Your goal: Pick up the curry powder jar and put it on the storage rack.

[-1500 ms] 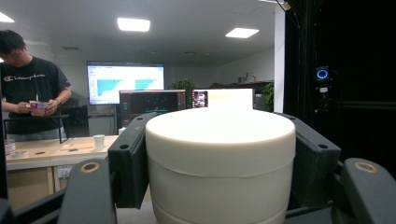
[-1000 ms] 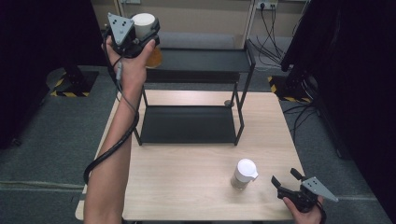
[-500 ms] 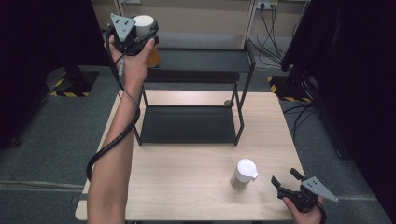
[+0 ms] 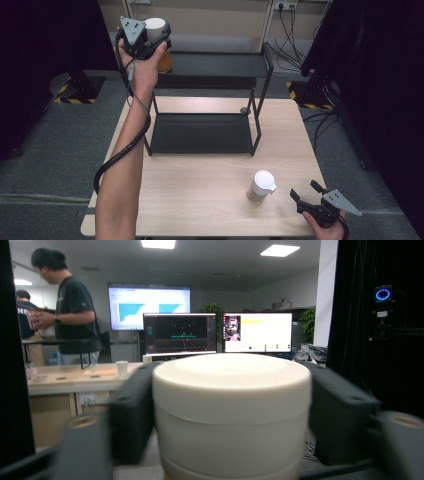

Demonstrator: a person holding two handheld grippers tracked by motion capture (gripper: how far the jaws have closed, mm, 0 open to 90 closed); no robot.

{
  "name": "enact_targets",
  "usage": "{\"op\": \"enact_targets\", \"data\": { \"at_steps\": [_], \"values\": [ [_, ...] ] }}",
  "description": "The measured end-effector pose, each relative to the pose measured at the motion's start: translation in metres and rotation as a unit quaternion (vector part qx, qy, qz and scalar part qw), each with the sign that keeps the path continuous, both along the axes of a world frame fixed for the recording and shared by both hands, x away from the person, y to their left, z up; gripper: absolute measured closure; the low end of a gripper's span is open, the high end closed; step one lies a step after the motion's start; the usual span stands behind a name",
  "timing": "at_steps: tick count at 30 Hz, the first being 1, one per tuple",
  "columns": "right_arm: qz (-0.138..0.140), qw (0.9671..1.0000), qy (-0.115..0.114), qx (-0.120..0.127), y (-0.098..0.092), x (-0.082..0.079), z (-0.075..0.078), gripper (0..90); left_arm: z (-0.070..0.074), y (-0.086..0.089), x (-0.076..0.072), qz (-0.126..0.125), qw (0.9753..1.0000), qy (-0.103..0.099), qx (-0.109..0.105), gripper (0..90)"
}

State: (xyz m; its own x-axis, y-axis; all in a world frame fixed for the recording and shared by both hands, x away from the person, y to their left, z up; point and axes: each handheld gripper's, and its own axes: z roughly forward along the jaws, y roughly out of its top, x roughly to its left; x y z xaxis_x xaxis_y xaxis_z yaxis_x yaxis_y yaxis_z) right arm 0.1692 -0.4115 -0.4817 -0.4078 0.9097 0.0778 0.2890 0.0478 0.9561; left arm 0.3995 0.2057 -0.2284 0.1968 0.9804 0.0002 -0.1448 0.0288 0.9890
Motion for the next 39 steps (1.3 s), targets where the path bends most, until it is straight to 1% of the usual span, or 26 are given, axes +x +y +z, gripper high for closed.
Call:
{"op": "enact_targets", "data": {
  "at_steps": [1,2,3,5,7,8,10,15,17,19,22,24,25,26,28,30,39],
  "values": [
    [0.0,1.0,0.0,0.0,0.0,0.0,0.0,9.8,0.001,-0.003,-0.002,0.011,0.9998,0.0,0.015,14.9],
    [0.0,1.0,-0.001,0.0,0.0,0.0,0.0,9.7,0.0,-0.004,-0.003,0.013,0.9998,-0.003,0.017,11.7],
    [0.0,1.0,-0.001,0.0,0.0,0.0,0.0,9.7,-0.001,-0.003,-0.005,0.008,0.9999,-0.008,0.009,11.2],
    [0.001,1.0,-0.002,0.0,0.0,0.0,0.0,9.7,-0.002,-0.004,-0.009,0.008,0.9999,-0.012,0.006,10.4],
    [0.001,1.0,-0.002,0.0,0.0,0.0,-0.001,9.7,-0.002,-0.005,-0.012,0.006,0.9999,-0.014,0.001,10.1],
    [0.0,1.0,-0.002,0.001,0.0,0.0,-0.001,9.7,-0.002,-0.006,-0.016,0.01,0.9999,-0.013,-0.001,10.0],
    [0.0,1.0,-0.001,0.001,0.0,0.0,0.0,9.7,-0.003,-0.008,-0.02,0.012,0.9998,-0.016,0.0,10.0],
    [0.0,1.0,-0.003,-0.001,0.0,-0.001,-0.001,9.7,-0.004,-0.011,-0.031,0.02,0.9997,-0.013,-0.005,10.2],
    [-0.001,1.0,-0.003,-0.002,0.001,-0.001,-0.001,9.7,-0.007,-0.011,-0.035,0.021,0.9996,-0.016,-0.006,10.1],
    [-0.001,1.0,-0.003,-0.001,0.0,-0.001,-0.001,9.7,-0.008,-0.01,-0.039,0.015,0.9997,-0.019,-0.006,10.4],
    [0.0,1.0,-0.003,0.0,0.0,-0.001,-0.001,9.7,-0.011,-0.011,-0.046,0.019,0.9994,-0.027,-0.001,11.2],
    [-0.001,1.0,-0.002,-0.001,0.0,-0.001,-0.001,9.7,-0.011,-0.011,-0.05,0.014,0.9996,-0.024,-0.005,11.2],
    [-0.001,1.0,-0.002,-0.001,0.001,-0.001,-0.001,9.7,-0.012,-0.011,-0.052,0.014,0.9997,-0.021,-0.002,11.2],
    [-0.001,1.0,-0.003,-0.001,0.001,-0.001,-0.001,9.7,-0.013,-0.011,-0.054,0.013,0.9997,-0.022,-0.005,11.2],
    [-0.001,1.0,-0.004,-0.002,0.001,-0.001,-0.001,9.7,-0.015,-0.011,-0.058,0.012,0.9996,-0.024,-0.002,11.2],
    [-0.001,1.0,-0.004,-0.001,0.001,-0.001,-0.001,9.7,-0.019,-0.011,-0.064,0.009,0.9996,-0.026,-0.004,11.2],
    [-0.002,1.0,-0.004,-0.002,0.001,-0.001,-0.001,9.7,-0.033,-0.008,-0.077,0.002,0.9998,-0.018,-0.001,11.4]
  ]
}}
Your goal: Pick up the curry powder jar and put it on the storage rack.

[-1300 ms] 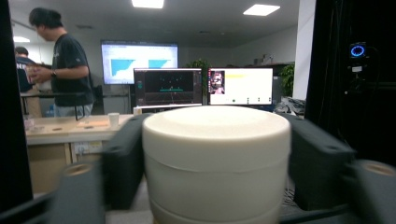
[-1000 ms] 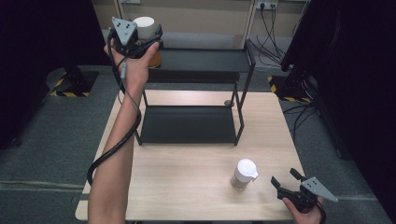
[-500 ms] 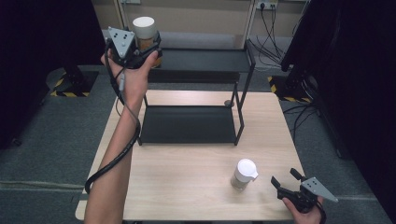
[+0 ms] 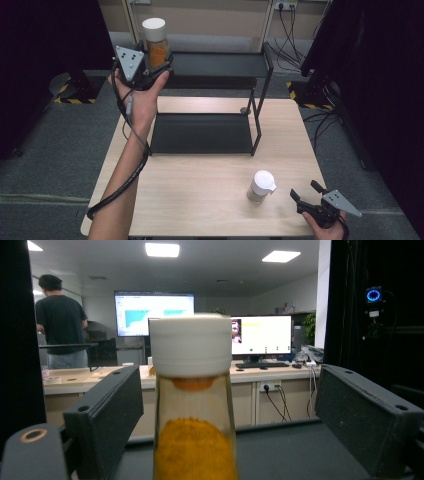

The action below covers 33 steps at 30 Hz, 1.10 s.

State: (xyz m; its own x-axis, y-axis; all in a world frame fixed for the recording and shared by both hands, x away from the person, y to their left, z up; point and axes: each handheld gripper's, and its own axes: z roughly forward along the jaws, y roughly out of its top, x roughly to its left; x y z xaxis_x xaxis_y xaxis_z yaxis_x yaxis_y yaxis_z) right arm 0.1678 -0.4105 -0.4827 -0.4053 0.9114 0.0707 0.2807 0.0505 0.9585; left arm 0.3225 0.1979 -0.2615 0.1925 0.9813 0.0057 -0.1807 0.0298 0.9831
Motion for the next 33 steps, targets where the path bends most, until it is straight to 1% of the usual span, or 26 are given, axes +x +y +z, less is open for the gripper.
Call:
{"op": "enact_targets", "data": {
  "at_steps": [5,10,11,13,17,22,26,33],
  "values": [
    [0.0,1.0,0.0,0.0,0.0,0.0,0.0,9.6,-0.008,0.003,-0.008,-0.001,1.0,-0.003,0.002,11.4],
    [0.0,1.0,0.0,-0.001,0.0,0.0,0.0,9.6,-0.017,0.005,-0.016,-0.005,1.0,0.002,0.005,11.5],
    [0.0,1.0,0.0,-0.002,0.0,0.0,0.0,9.6,-0.02,0.005,-0.018,-0.006,1.0,0.003,0.003,11.5],
    [0.0,1.0,0.0,-0.002,0.0,0.0,0.0,9.7,-0.027,0.005,-0.021,-0.007,1.0,-0.001,-0.001,11.8],
    [0.0,1.0,0.0,-0.002,0.001,0.0,0.0,9.6,-0.037,0.006,-0.028,-0.013,0.9999,0.0,-0.005,11.8],
    [-0.002,1.0,-0.004,-0.002,0.001,-0.001,-0.001,9.6,-0.049,0.006,-0.033,-0.018,0.9998,0.002,-0.002,11.8],
    [-0.002,1.0,-0.003,-0.001,0.001,-0.001,-0.001,9.7,-0.057,0.008,-0.037,-0.019,0.9998,0.009,-0.004,11.9],
    [0.0,1.0,-0.003,-0.003,0.001,-0.001,0.0,9.6,-0.071,0.011,-0.046,-0.021,0.9997,0.016,0.002,11.8]
  ]
}}
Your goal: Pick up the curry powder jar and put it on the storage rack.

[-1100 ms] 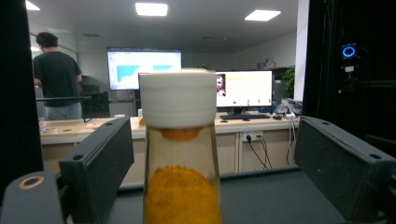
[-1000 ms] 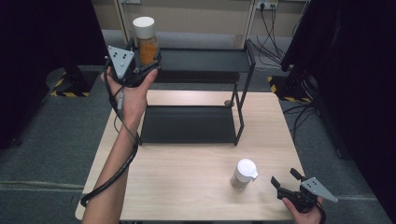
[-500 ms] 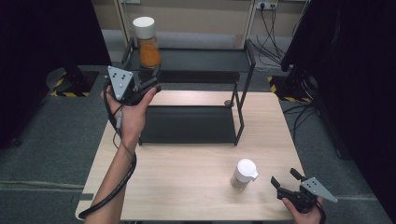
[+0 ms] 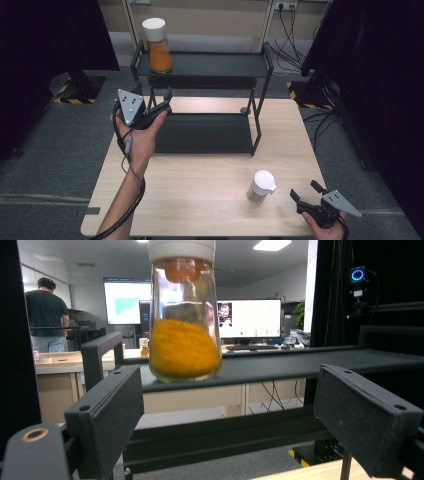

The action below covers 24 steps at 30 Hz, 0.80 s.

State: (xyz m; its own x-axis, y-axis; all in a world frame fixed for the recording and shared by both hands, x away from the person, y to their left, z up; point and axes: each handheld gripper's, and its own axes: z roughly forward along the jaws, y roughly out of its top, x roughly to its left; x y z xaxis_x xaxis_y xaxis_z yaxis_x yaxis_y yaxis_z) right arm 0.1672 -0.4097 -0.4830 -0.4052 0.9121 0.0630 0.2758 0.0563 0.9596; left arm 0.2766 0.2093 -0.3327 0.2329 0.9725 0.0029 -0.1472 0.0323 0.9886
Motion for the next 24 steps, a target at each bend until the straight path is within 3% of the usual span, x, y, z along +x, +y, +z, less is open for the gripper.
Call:
{"op": "enact_targets", "data": {
  "at_steps": [24],
  "values": [
    [0.003,1.0,-0.001,-0.001,0.0,0.0,0.0,9.6,-0.042,0.001,-0.026,-0.015,0.9996,0.019,0.014,11.8]
  ]
}}
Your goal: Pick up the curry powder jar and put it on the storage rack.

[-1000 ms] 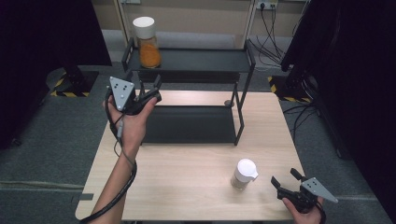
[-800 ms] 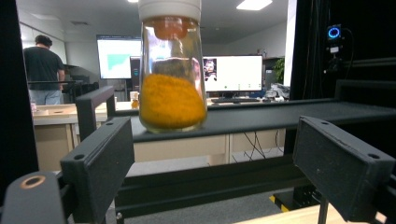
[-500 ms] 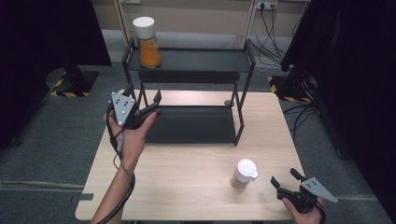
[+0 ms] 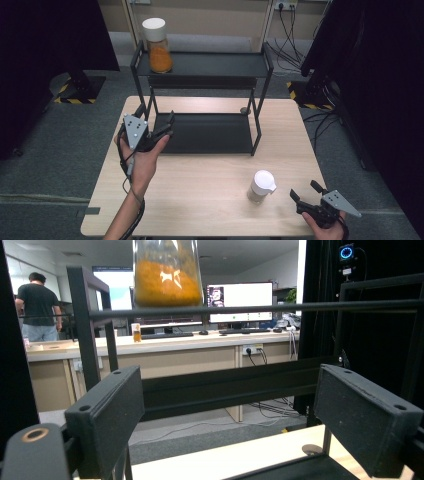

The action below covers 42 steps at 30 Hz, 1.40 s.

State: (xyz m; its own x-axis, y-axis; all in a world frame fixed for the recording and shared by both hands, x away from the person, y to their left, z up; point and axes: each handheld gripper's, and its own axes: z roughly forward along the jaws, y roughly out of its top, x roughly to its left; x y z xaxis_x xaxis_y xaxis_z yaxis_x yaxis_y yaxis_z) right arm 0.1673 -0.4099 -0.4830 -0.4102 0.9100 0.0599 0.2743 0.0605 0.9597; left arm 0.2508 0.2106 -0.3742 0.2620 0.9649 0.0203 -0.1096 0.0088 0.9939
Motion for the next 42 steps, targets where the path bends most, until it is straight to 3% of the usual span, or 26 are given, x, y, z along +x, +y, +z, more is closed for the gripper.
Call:
{"op": "enact_targets", "data": {
  "at_steps": [19,42],
  "values": [
    [0.001,1.0,0.0,0.0,0.0,0.0,0.0,9.6,-0.046,0.003,-0.026,-0.018,0.9996,0.022,-0.001,11.7],
    [0.002,1.0,-0.001,-0.005,0.001,0.0,0.0,9.7,-0.091,0.005,-0.049,-0.031,0.9982,0.052,-0.008,11.3]
  ]
}}
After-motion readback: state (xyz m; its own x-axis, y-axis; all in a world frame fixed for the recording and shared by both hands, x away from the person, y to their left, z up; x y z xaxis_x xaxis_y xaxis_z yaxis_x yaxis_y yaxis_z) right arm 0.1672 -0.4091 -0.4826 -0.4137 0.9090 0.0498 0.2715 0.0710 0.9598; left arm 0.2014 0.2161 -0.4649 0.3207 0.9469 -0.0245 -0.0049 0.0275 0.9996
